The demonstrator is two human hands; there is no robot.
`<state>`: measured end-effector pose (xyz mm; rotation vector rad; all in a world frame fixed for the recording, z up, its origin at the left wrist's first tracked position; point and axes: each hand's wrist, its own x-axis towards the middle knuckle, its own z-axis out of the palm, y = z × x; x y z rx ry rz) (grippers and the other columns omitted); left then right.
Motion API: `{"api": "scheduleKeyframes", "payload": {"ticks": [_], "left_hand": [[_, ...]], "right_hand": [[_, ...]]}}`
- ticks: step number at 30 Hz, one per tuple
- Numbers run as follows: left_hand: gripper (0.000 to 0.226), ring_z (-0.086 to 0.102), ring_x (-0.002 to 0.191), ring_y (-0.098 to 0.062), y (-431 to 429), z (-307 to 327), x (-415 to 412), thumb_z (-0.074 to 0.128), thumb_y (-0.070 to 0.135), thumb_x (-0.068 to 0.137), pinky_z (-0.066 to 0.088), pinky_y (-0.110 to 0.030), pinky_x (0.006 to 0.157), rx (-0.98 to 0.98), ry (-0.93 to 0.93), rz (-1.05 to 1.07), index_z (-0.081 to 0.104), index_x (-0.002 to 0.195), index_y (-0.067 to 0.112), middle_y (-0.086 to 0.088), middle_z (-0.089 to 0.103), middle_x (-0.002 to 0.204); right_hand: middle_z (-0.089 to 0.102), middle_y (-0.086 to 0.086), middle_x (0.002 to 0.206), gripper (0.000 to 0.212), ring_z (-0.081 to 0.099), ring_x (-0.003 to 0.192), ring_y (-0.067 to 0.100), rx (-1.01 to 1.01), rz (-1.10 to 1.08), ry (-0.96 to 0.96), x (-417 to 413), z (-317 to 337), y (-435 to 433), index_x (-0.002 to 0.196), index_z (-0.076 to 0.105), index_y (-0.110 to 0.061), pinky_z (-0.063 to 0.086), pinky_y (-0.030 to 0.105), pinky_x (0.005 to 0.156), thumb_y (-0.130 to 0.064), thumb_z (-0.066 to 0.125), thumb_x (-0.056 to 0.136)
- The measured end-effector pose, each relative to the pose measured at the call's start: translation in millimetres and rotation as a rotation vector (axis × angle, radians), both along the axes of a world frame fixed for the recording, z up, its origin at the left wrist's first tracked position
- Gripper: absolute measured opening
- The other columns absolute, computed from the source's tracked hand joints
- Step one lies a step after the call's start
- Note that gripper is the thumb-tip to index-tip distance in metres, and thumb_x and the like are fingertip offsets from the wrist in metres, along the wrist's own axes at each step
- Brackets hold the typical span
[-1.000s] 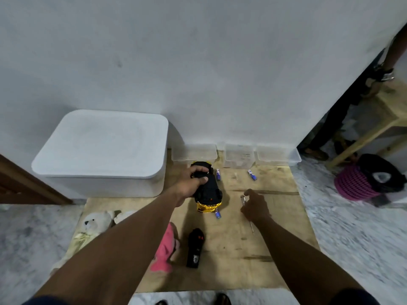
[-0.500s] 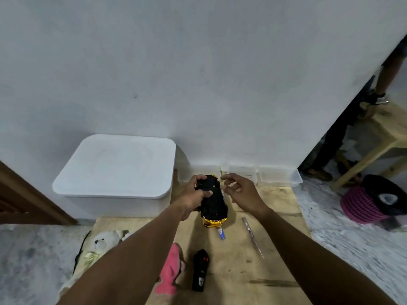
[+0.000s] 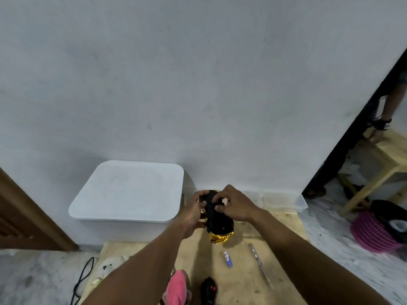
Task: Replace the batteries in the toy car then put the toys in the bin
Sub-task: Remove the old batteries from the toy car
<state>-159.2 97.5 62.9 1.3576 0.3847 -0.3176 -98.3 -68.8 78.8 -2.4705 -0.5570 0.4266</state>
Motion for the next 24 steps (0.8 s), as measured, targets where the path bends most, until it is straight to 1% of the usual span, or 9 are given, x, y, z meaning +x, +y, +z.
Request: {"api": "scheduleKeyframes", "payload": {"ticks": [3,7,9,12,14,16,18,21,24], "left_hand": [[0.038,0.064,0.089,-0.031,1.5,1.1,-0.1,0.027,0.016,0.106,0.054,-0.040,0.070,0.006,0.002,-0.003,0.059,0.121,0.030,-0.010,0.065,0.113],[0.039,0.063,0.089,-0.029,0.9,1.7,-1.4,0.026,0.012,0.107,0.054,-0.036,0.064,0.026,0.010,-0.004,0.056,0.125,0.030,-0.008,0.061,0.117],[0.038,0.064,0.087,-0.027,1.0,1.3,-1.1,0.029,0.009,0.107,0.053,-0.036,0.063,0.038,0.007,0.003,0.055,0.126,0.031,-0.007,0.061,0.118],[0.038,0.065,0.085,-0.025,0.5,-1.3,-0.6,0.032,0.008,0.107,0.052,-0.035,0.061,0.048,0.012,0.019,0.052,0.130,0.030,-0.007,0.062,0.117],[0.038,0.065,0.086,-0.024,0.3,-2.8,-0.3,0.032,0.007,0.106,0.052,-0.035,0.061,0.038,0.016,0.034,0.052,0.131,0.029,-0.008,0.062,0.117],[0.038,0.065,0.088,-0.025,0.3,-6.8,-0.1,0.032,0.008,0.106,0.052,-0.036,0.062,0.038,0.023,0.043,0.053,0.130,0.030,-0.008,0.061,0.119],[0.037,0.066,0.092,-0.026,-0.7,-12.1,-0.7,0.032,0.009,0.106,0.053,-0.036,0.062,0.052,0.030,0.035,0.053,0.128,0.032,-0.008,0.062,0.122],[0.037,0.066,0.092,-0.027,-2.7,-21.3,-2.5,0.034,0.010,0.106,0.055,-0.037,0.061,0.086,0.034,0.012,0.054,0.126,0.034,-0.010,0.062,0.123],[0.037,0.067,0.092,-0.028,-6.1,-31.9,-5.2,0.037,0.009,0.105,0.055,-0.036,0.059,0.125,0.040,-0.001,0.056,0.124,0.035,-0.012,0.063,0.123]], "right_hand": [[0.047,-0.002,0.110,0.013,0.058,0.080,0.013,0.056,-0.014,0.037,-0.4,3.8,1.4,0.098,0.066,-0.028,0.051,0.027,0.072,-0.025,0.071,0.086],[0.061,0.003,0.104,0.012,0.058,0.067,0.013,0.231,-0.041,0.159,-5.8,15.8,-6.1,0.089,0.066,-0.021,0.052,0.029,0.062,-0.011,0.071,0.085],[0.064,0.007,0.098,0.010,0.064,0.074,0.015,0.352,-0.076,0.218,-9.4,21.3,-15.1,0.091,0.068,-0.017,0.055,0.030,0.058,-0.008,0.069,0.088],[0.064,0.017,0.099,0.011,0.066,0.083,0.021,0.572,-0.282,0.244,-12.1,20.0,-37.1,0.096,0.068,-0.014,0.059,0.036,0.059,-0.004,0.064,0.092],[0.062,0.022,0.101,0.014,0.064,0.084,0.026,0.593,-0.431,0.264,-13.6,7.4,-54.5,0.096,0.067,-0.014,0.061,0.040,0.061,-0.002,0.060,0.094],[0.065,0.017,0.099,0.018,0.064,0.082,0.027,0.371,-0.487,0.261,-21.0,-15.8,-70.0,0.093,0.067,-0.015,0.060,0.038,0.058,0.000,0.056,0.093],[0.065,0.008,0.090,0.020,0.064,0.077,0.023,0.079,-0.449,0.307,-36.7,-42.2,-79.6,0.090,0.068,-0.016,0.058,0.035,0.054,0.000,0.055,0.091],[0.063,0.004,0.082,0.021,0.061,0.063,0.018,-0.185,-0.349,0.416,-62.3,-75.1,-82.7,0.093,0.071,-0.012,0.052,0.024,0.044,0.002,0.056,0.090],[0.059,-0.006,0.075,0.023,0.055,0.063,0.009,-0.342,-0.252,0.396,-78.0,-97.7,-81.1,0.103,0.075,-0.009,0.054,0.022,0.056,-0.001,0.059,0.089]]}}
